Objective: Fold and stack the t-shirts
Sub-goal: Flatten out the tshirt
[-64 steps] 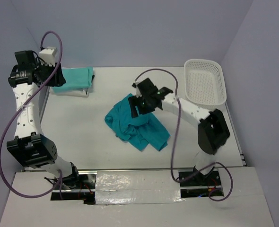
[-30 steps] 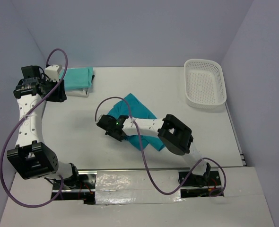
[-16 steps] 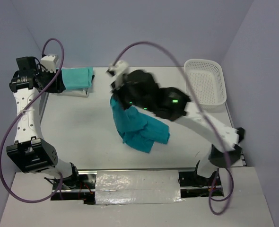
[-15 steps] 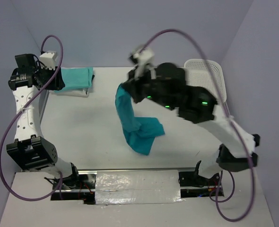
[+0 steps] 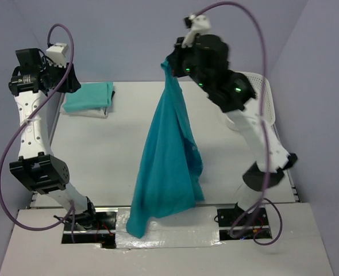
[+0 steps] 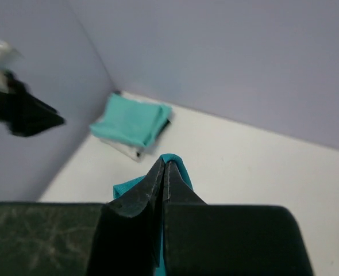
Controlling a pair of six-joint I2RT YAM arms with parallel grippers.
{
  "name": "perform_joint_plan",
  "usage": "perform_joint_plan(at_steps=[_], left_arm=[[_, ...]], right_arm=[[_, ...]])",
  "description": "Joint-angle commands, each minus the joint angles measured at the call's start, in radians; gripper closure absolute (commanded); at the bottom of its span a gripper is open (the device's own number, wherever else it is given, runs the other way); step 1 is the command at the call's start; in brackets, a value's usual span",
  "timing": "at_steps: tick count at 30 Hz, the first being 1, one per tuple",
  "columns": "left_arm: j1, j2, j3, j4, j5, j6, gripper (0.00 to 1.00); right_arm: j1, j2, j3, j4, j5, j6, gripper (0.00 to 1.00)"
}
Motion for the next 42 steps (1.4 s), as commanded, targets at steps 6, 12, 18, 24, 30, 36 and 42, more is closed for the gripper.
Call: perform_joint_plan(at_steps=[6, 12, 18, 24, 30, 36, 42], left_arm=[[-0.134, 0.13, 0.126, -0.054, -0.027, 0.065, 0.47], [-0.272, 0.119, 0.117, -0.108, -0.002, 0.149, 0.47], [-0.589, -0.061, -0.168, -0.203, 0.041, 0.344, 0.45], [-1.109, -0.195, -0.602, -0.256, -0.147, 0.417, 0.43], [-1.329, -0.231, -0.848, -0.164, -0.188, 0.351, 0.24], [-1.461, -0.201, -0.953, -0.05, -0.185, 0.291, 0.23], [-1.469, -0.2, -1.025, 0.042, -0.145, 0.329, 0.4]], right_arm=[[-0.186, 0.592, 0.144, -0.245, -0.126, 0.183, 0.48], [-0.367, 0.529, -0.174, -0.166, -0.29, 0.236, 0.01], [-0.405, 0.147, -0.603, -0.097, -0.268, 0.147, 0.0], [-0.401, -0.202, -1.216, 0.027, -0.332, 0.243, 0.01], [-0.398, -0.288, -1.607, 0.197, -0.421, 0.346, 0.03], [-0.379, -0.224, -1.735, 0.291, -0.417, 0.418, 0.06], [-0.379, -0.182, -1.77, 0.382, -0.457, 0.461, 0.71]])
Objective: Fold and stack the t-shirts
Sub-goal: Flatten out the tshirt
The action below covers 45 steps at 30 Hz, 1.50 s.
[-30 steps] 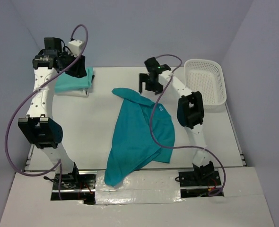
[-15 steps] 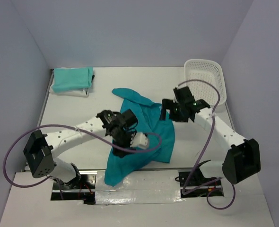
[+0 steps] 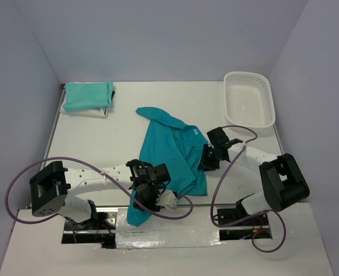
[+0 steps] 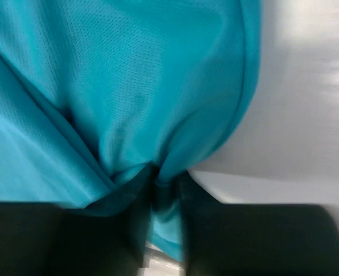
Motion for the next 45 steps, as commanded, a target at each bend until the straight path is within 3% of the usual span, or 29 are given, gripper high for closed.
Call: perform_joint_plan(at_steps=[1, 2, 3, 4, 5, 8, 10, 11, 13, 14, 17, 20, 24, 30, 32, 35, 38, 41, 43, 44, 45], left_arm=[[-0.003, 0.007, -0.036, 0.084, 0.037, 0.02, 0.45], [-0.003, 0.016, -0.044, 0.112, 0.034, 0.023, 0.56], [-0.003, 0.038, -0.051, 0.127, 0.033, 0.03, 0.62], [-0.003, 0.048, -0.069, 0.15, 0.024, 0.022, 0.88], [-0.006, 0.071, -0.088, 0.208, -0.013, 0.001, 1.0], [0.014, 0.11, -0.09, 0.256, -0.059, -0.015, 1.0], [0.129, 0.099, -0.076, 0.265, -0.053, 0.003, 1.0], [0.277, 0.095, -0.042, 0.271, -0.032, 0.034, 1.0], [0.469, 0.107, 0.036, 0.255, 0.029, 0.062, 1.0], [0.658, 0.12, 0.149, 0.203, 0.141, 0.085, 1.0], [0.915, 0.205, 0.367, 0.054, 0.35, 0.149, 1.0], [1.071, 0.26, 0.444, -0.069, 0.508, 0.247, 0.99], [1.226, 0.318, 0.434, -0.199, 0.635, 0.352, 0.93], [1.563, 0.471, 0.479, -0.126, 0.725, 0.153, 0.92], [1.683, 0.502, 0.533, -0.031, 0.732, -0.022, 0.89], [1.741, 0.503, 0.584, 0.061, 0.68, -0.163, 0.69], [1.714, 0.405, 0.578, 0.122, 0.625, -0.187, 0.49], [1.604, 0.257, 0.556, 0.104, 0.518, -0.083, 0.45], [1.473, 0.13, 0.491, 0.055, 0.484, 0.1, 0.47], [1.412, 0.092, 0.458, 0.023, 0.419, 0.176, 0.48], [1.354, 0.02, 0.412, -0.012, 0.359, 0.294, 0.48]], right_arm=[[0.006, 0.06, -0.05, 0.088, 0.003, 0.046, 0.8], [0.003, 0.062, -0.04, 0.079, 0.008, 0.05, 0.86], [0.001, 0.06, -0.021, 0.072, 0.023, 0.052, 1.0], [-0.002, 0.053, -0.011, 0.061, 0.028, 0.055, 1.0], [-0.01, 0.048, 0.01, 0.056, 0.031, 0.051, 1.0], [-0.042, 0.028, 0.056, 0.016, 0.028, 0.031, 1.0], [-0.069, 0.016, 0.09, -0.02, 0.039, 0.015, 1.0], [-0.08, 0.011, 0.098, -0.031, 0.054, 0.002, 1.0], [-0.108, 0.002, 0.099, -0.037, 0.05, -0.011, 1.0], [-0.129, 0.003, 0.093, -0.033, 0.031, -0.017, 1.0], [-0.134, 0.016, 0.093, -0.028, 0.046, -0.044, 1.0], [-0.131, 0.023, 0.099, -0.024, 0.051, -0.052, 1.0], [-0.12, 0.034, 0.136, -0.045, 0.069, -0.068, 1.0], [-0.071, 0.034, 0.188, -0.08, 0.091, -0.094, 1.0], [-0.053, 0.033, 0.196, -0.085, 0.091, -0.097, 1.0], [-0.048, 0.02, 0.179, -0.064, 0.069, -0.089, 1.0], [-0.048, 0.011, 0.17, -0.063, 0.057, -0.091, 1.0], [-0.048, -0.004, 0.161, -0.057, 0.022, -0.098, 1.0], [-0.048, -0.001, 0.167, -0.07, -0.003, -0.111, 1.0], [-0.051, -0.003, 0.17, -0.085, -0.001, -0.115, 0.93], [-0.05, -0.001, 0.171, -0.091, 0.014, -0.123, 0.67]])
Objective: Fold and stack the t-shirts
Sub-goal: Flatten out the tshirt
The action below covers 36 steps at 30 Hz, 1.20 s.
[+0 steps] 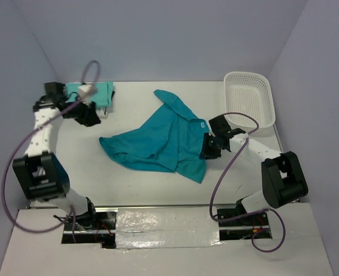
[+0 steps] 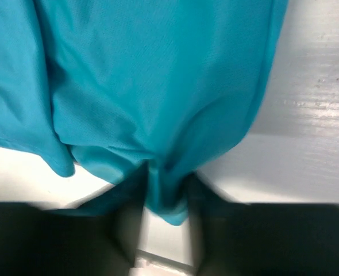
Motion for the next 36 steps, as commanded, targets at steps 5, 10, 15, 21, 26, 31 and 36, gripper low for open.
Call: perform_joint_plan(at_steps=[5, 10, 15, 21, 26, 31, 36], left_arm=[[-0.505, -0.27, -0.396, -0.051, -0.431, 0.393, 0.42], [-0.568, -0.203, -0.469, 0.085, -0.612, 0.386, 0.41], [-0.567, -0.135, -0.453, 0.113, -0.692, 0.414, 0.41], [-0.568, -0.101, -0.488, 0.156, -0.698, 0.408, 0.42], [-0.561, -0.055, -0.535, 0.206, -0.759, 0.388, 0.65], [-0.536, -0.069, -0.478, 0.136, -0.718, 0.334, 1.0], [-0.432, -0.12, -0.305, -0.097, -0.452, 0.285, 1.0]], right_arm=[[0.002, -0.043, -0.006, -0.066, 0.028, -0.041, 0.36], [0.0, -0.093, -0.072, -0.076, 0.005, -0.015, 0.3], [0.008, -0.12, -0.124, -0.092, -0.015, 0.002, 0.28], [0.057, -0.157, -0.152, -0.098, -0.03, 0.059, 0.28], [0.147, -0.142, -0.158, -0.07, -0.036, 0.149, 0.28], [0.161, -0.056, -0.213, 0.075, -0.087, 0.215, 0.36], [0.106, 0.028, -0.242, 0.166, -0.102, 0.237, 0.85]])
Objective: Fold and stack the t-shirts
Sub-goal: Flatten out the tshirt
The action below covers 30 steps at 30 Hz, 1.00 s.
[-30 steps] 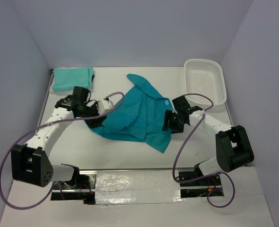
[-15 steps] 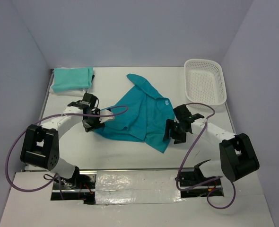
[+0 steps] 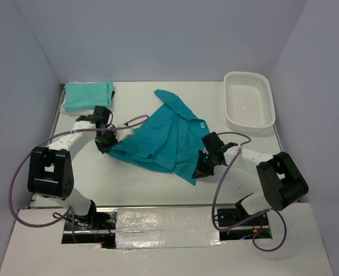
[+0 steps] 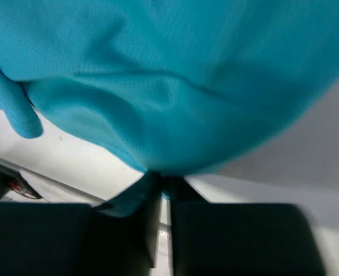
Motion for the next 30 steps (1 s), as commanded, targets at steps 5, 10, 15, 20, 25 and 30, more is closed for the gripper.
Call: perform_joint_plan(at_steps=[5, 10, 15, 20, 25, 30], left_arm=[[0.225, -0.062, 0.299, -0.364, 0.466, -0.018, 1.0], [0.417, 0.067, 0.509, -0.536, 0.788, -0.088, 1.0], [0.464, 0.384, 1.142, -0.562, 0.901, -0.419, 1.0], [0.558, 0.379, 1.244, 0.09, 1.007, -0.913, 1.0], [0.607, 0.17, 0.991, 0.596, 1.084, -1.216, 1.0], [0.607, 0.135, 1.005, 0.339, 1.114, -0.993, 1.0]], right_arm=[[-0.079, 0.012, -0.011, 0.067, 0.015, -0.007, 1.0], [-0.191, -0.073, 0.236, -0.058, -0.045, -0.09, 1.0], [-0.31, 0.234, 0.975, -0.366, -0.028, -0.305, 1.0], [-0.427, 0.579, 1.882, -0.644, -0.103, -0.277, 1.0], [-0.436, 0.365, 1.695, -0.45, -0.115, -0.256, 1.0], [-0.432, 0.102, 1.326, -0.399, -0.068, -0.302, 1.0]])
